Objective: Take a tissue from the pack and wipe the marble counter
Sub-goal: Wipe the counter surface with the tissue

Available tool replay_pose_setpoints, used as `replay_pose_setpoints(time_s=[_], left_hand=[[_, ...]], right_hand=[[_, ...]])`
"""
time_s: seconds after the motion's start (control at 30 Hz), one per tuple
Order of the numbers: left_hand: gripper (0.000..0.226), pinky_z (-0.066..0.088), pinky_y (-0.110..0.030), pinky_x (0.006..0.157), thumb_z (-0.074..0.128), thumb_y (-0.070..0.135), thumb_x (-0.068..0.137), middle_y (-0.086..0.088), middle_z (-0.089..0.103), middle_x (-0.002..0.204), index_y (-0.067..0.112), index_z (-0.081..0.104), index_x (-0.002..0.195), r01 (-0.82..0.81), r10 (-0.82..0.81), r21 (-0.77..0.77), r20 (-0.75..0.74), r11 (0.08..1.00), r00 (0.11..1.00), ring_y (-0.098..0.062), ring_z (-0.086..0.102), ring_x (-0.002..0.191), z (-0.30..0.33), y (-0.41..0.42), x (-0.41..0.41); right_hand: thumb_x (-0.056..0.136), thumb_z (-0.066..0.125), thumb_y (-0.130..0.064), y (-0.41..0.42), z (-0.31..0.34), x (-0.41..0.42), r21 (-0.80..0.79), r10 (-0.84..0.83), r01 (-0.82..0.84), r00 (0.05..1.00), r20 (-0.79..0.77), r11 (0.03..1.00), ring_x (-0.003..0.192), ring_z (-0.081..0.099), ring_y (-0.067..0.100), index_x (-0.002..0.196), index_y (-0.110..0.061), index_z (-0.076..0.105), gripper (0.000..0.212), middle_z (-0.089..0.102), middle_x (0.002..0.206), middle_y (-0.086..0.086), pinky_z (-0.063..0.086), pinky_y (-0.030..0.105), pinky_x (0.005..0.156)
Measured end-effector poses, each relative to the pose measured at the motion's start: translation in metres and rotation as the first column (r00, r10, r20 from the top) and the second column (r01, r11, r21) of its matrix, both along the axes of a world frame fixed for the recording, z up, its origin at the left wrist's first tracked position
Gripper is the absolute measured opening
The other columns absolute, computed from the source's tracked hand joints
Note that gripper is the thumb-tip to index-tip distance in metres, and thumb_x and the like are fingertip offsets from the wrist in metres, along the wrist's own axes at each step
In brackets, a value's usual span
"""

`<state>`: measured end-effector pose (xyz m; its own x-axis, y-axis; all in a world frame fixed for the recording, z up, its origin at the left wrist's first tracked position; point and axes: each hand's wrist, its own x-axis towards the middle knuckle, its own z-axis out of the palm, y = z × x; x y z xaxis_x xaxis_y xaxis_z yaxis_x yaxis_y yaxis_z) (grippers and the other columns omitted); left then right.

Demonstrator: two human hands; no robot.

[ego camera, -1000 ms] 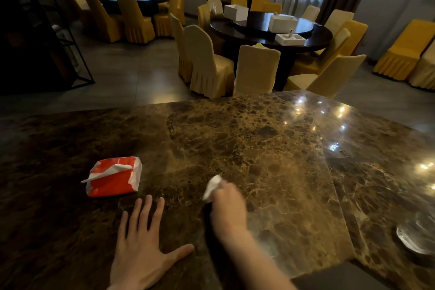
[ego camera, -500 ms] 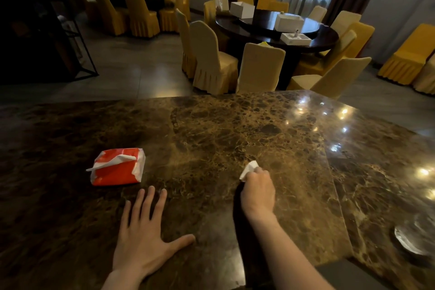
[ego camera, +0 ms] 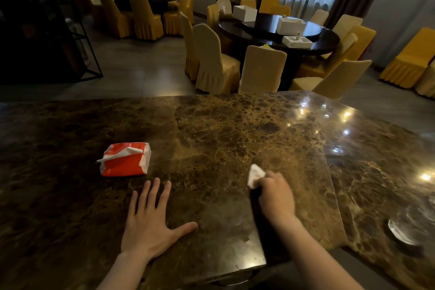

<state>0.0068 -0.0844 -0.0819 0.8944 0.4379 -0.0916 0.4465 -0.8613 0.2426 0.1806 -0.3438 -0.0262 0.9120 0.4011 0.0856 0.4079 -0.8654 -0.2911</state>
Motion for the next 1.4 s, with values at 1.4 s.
replay_pose_setpoints(time_s=[1.4], left_hand=[[0.135, -0.020, -0.050, 0.128, 0.003, 0.116, 0.052, 0.005, -0.031, 0.171, 0.037, -0.029, 0.157, -0.003, 0.004, 0.021, -0.063, 1.000, 0.998, -0.017, -0.038, 0.153, 0.005, -0.003, 0.003]], right_hand=[[0.089, 0.066, -0.001, 0.110, -0.001, -0.015, 0.138, 0.083, -0.083, 0.997, 0.005, 0.987, 0.107, 0.055, 0.024, 0.116, -0.014, 0.074, 0.031, 0.067, 0.113, 0.004, 0.051, 0.035, 0.085]])
